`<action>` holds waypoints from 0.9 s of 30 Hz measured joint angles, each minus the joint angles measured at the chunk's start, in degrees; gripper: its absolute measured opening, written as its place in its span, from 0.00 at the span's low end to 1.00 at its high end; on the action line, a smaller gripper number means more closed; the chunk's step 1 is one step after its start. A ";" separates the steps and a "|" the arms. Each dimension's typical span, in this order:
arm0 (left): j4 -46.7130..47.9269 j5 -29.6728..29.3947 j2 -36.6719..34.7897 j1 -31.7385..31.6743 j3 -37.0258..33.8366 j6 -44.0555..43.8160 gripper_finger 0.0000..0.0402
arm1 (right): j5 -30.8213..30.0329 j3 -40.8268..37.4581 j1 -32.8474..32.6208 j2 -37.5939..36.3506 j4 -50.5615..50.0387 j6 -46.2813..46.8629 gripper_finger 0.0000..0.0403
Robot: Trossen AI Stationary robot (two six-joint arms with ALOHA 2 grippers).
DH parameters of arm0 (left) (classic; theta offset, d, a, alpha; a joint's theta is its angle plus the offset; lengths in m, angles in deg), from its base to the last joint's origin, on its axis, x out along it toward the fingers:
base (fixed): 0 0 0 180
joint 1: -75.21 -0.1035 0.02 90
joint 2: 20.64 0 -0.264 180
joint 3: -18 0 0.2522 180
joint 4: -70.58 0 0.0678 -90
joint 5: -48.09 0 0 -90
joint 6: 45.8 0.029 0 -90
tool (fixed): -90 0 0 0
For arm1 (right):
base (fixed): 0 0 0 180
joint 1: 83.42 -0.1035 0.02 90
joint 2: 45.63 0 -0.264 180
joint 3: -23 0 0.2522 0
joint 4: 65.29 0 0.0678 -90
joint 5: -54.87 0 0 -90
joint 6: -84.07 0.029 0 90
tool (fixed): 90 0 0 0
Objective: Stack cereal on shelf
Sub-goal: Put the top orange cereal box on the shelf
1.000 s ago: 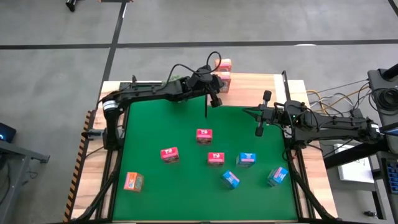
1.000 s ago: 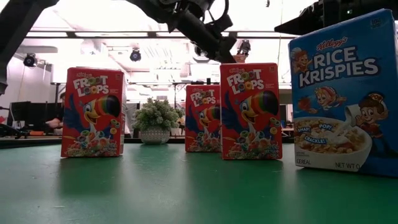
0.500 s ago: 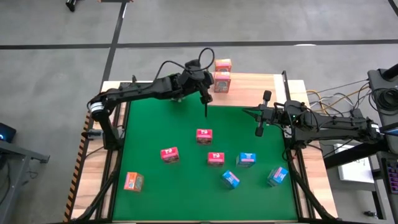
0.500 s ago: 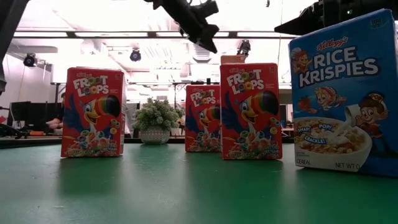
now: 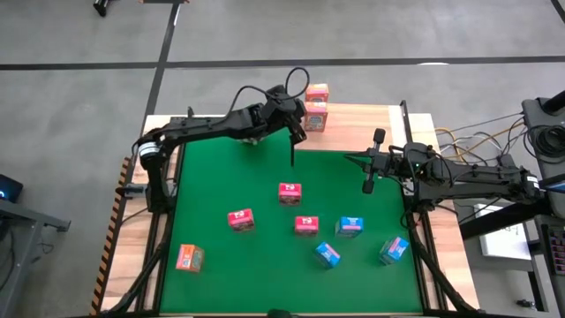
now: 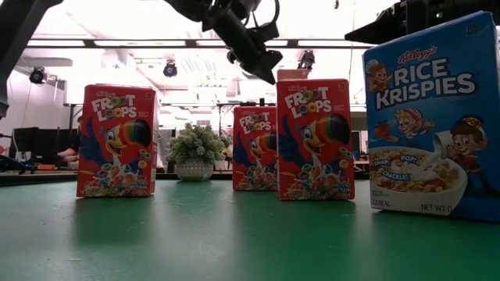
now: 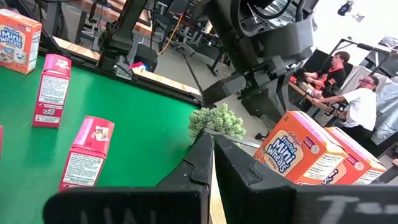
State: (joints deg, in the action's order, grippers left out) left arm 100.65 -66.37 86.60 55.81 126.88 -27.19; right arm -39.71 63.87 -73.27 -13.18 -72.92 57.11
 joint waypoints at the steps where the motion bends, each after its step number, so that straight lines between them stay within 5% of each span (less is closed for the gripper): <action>1: -0.05 -0.01 0.02 0.00 0.00 -0.31 0.00 | -0.02 0.00 0.00 0.00 -0.02 -0.04 0.02; 27: 0.24 6.56 -0.61 2.17 0.00 -4.59 0.00 | 0.00 0.00 0.00 0.00 0.00 -0.15 0.02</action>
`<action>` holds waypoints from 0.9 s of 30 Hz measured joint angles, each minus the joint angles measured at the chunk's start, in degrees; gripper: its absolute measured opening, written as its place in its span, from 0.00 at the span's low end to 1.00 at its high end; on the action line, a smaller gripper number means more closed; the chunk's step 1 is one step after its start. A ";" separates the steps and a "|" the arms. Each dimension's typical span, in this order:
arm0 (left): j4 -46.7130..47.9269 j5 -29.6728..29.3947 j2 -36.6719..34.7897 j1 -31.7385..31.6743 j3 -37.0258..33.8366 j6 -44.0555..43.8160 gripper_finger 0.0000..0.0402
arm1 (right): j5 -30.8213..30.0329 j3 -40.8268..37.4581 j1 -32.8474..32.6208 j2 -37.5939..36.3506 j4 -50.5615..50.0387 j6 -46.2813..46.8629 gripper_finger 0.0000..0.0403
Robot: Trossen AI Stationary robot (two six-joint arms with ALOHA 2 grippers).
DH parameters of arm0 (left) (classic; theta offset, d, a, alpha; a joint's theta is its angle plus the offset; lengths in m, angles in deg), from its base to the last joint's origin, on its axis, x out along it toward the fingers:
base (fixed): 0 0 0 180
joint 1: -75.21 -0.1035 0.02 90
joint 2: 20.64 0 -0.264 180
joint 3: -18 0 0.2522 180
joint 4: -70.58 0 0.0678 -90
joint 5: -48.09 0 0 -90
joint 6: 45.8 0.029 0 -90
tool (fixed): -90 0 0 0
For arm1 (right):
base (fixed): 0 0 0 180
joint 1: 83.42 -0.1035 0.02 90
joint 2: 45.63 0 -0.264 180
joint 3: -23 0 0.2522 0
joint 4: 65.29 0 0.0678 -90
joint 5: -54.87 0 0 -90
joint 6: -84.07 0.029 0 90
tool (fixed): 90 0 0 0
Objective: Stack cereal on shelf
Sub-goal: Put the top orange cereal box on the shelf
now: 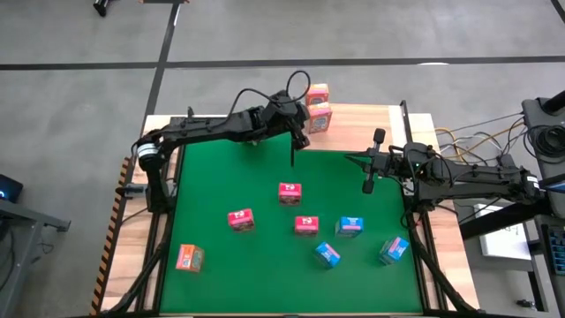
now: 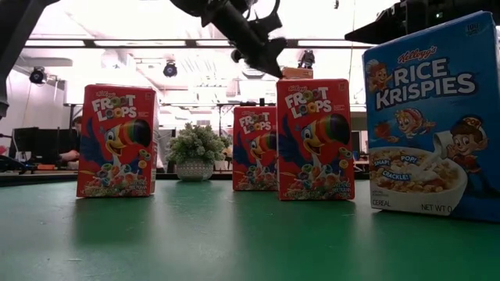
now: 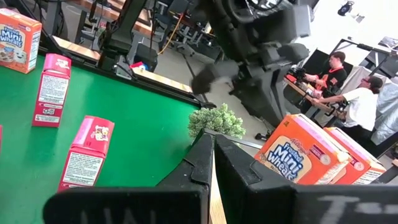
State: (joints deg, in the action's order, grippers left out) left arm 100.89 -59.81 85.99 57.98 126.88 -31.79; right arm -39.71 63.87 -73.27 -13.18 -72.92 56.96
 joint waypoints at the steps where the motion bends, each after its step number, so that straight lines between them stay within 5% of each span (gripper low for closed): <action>1: 0.01 1.62 0.00 0.41 0.00 0.19 0.00 | 0.00 0.00 0.00 0.00 0.00 -0.02 0.02; 9: -2.28 4.92 1.65 1.26 0.00 1.71 0.00 | 0.00 0.00 0.00 0.00 0.00 -0.07 0.02; 18: -2.46 -6.36 1.73 1.02 0.00 1.52 0.00 | 0.00 0.00 0.00 0.00 0.01 -0.09 0.02; 27: -1.56 -7.70 1.66 1.97 0.00 0.27 0.00 | 0.00 0.00 0.00 0.00 0.00 -0.09 0.02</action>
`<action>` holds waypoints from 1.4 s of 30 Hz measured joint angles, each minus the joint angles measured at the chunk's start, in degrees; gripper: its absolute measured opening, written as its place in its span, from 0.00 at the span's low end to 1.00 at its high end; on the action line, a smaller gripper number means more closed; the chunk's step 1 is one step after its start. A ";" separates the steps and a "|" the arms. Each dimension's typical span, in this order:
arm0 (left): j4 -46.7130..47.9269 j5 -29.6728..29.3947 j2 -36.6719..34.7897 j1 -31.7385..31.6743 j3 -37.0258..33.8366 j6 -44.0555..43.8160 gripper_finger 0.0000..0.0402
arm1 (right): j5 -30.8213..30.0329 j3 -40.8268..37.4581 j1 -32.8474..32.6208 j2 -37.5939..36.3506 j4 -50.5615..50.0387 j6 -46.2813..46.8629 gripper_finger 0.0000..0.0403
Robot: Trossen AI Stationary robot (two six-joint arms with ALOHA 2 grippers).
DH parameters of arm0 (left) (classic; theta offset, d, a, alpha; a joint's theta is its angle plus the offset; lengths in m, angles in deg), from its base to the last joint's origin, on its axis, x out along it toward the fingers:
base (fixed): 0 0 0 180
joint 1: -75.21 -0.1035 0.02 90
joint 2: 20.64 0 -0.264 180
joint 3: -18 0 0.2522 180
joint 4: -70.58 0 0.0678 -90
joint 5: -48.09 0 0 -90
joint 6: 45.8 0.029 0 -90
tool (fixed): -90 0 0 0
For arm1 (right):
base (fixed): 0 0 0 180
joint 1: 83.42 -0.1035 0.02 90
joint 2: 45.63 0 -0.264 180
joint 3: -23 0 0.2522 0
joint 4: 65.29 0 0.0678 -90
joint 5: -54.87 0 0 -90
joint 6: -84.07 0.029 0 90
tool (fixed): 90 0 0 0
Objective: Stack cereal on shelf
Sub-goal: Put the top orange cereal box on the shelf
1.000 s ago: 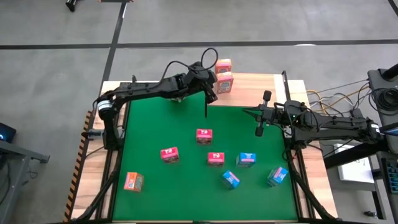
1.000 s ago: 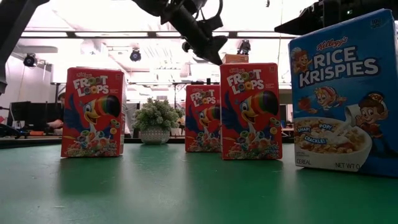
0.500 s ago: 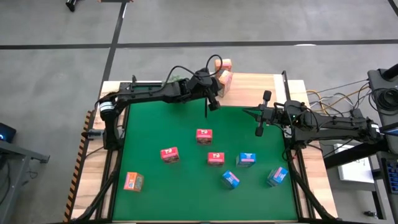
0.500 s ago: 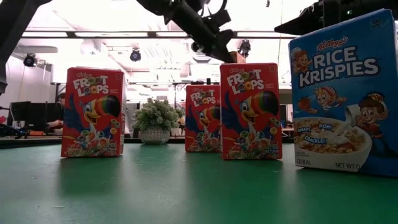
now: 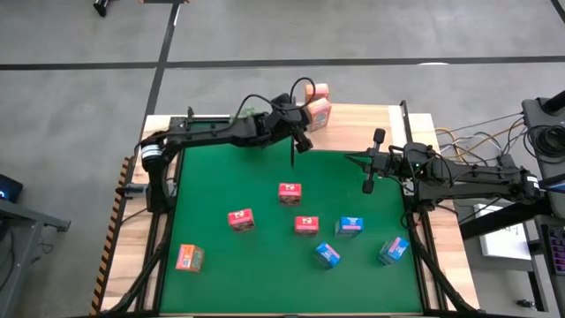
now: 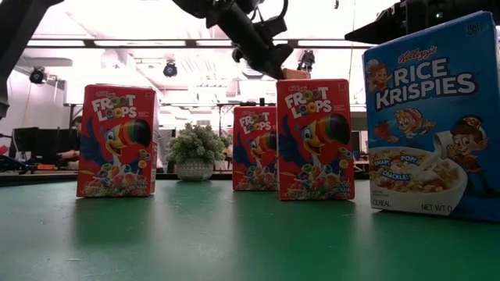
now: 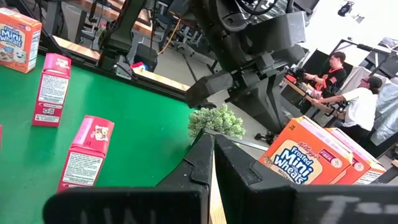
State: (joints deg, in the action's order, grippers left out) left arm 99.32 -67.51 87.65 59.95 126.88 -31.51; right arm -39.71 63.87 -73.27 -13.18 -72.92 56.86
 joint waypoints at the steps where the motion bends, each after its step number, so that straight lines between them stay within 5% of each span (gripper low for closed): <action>1: 0.35 0.03 -0.05 0.39 0.00 0.02 0.00 | 0.00 0.00 0.00 0.00 0.00 0.00 0.02; 9: 0.37 8.17 0.15 2.51 0.00 3.55 0.00 | 0.00 0.00 0.00 0.00 0.00 -0.52 0.02; 24: -2.55 7.99 0.81 -3.30 0.00 1.66 0.00 | 0.00 0.00 0.00 0.00 0.00 -0.77 0.02; 42: -0.22 8.18 -1.27 1.21 0.00 2.03 0.00 | 0.00 0.00 0.00 0.00 -0.02 -0.87 0.02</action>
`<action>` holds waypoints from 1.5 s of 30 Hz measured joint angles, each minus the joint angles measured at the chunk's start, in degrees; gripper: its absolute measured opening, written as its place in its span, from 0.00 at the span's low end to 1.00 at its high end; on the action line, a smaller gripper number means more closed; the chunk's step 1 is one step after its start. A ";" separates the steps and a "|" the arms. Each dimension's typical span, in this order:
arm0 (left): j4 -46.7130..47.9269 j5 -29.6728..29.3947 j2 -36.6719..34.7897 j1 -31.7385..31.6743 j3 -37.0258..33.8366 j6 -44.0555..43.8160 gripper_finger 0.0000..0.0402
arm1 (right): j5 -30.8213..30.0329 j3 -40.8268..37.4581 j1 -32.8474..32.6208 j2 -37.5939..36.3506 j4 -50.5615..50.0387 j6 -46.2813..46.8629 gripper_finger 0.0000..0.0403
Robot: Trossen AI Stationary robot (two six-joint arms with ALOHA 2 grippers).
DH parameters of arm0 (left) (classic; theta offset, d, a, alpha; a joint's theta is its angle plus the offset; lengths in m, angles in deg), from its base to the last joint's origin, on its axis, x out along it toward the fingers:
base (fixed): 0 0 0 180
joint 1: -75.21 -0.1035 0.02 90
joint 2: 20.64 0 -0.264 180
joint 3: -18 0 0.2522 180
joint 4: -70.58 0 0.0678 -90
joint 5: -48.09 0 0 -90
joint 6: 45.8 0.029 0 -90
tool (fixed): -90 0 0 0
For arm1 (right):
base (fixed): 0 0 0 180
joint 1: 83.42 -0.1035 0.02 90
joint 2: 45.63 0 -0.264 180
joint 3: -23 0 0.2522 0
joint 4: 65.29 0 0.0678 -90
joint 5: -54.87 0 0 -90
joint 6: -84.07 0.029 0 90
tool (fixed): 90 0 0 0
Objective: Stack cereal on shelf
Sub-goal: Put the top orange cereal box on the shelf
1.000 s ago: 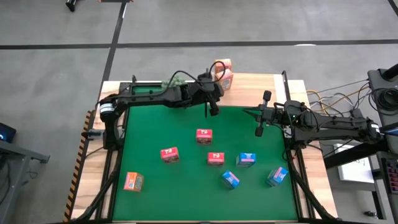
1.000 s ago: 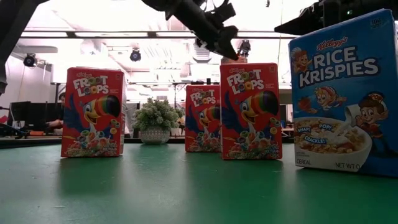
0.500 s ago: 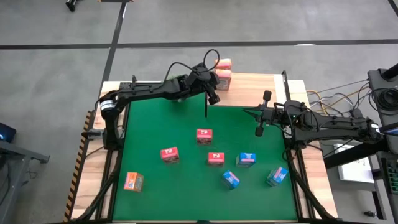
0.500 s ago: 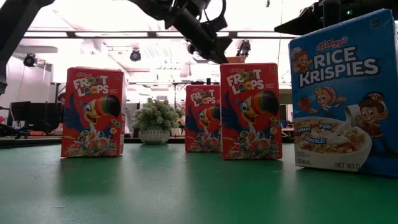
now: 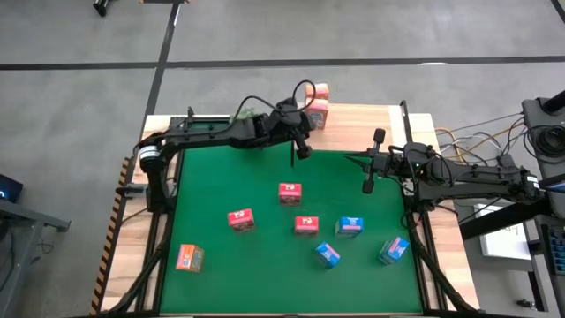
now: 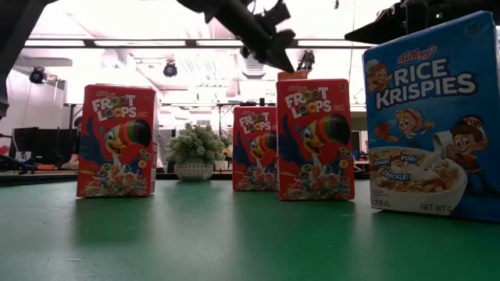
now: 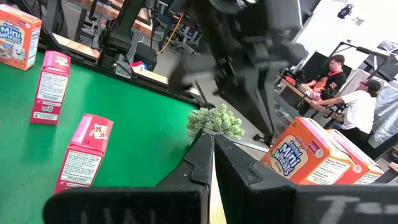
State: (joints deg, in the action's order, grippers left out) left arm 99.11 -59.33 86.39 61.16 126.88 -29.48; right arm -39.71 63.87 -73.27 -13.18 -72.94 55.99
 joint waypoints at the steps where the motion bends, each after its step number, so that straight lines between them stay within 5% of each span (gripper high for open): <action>1: 0.71 -0.01 -0.34 0.57 0.00 0.15 0.00 | 0.00 0.00 0.00 0.00 -0.02 0.04 0.02; 15: 10.58 0.02 -6.54 8.46 -2.12 0.49 0.00 | 0.02 0.00 0.00 1.67 -0.31 4.07 0.02; 34: -15.15 -0.01 -34.14 18.20 -37.55 -3.49 0.00 | -0.04 0.00 0.00 7.36 3.80 9.92 0.02; 45: -28.64 -0.01 -42.28 18.39 -52.58 -5.53 0.00 | -0.04 0.29 2.49 17.57 14.49 14.60 0.02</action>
State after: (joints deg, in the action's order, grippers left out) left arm 70.46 -59.34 44.11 79.55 74.30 -35.01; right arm -39.74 64.16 -70.78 4.39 -58.45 70.60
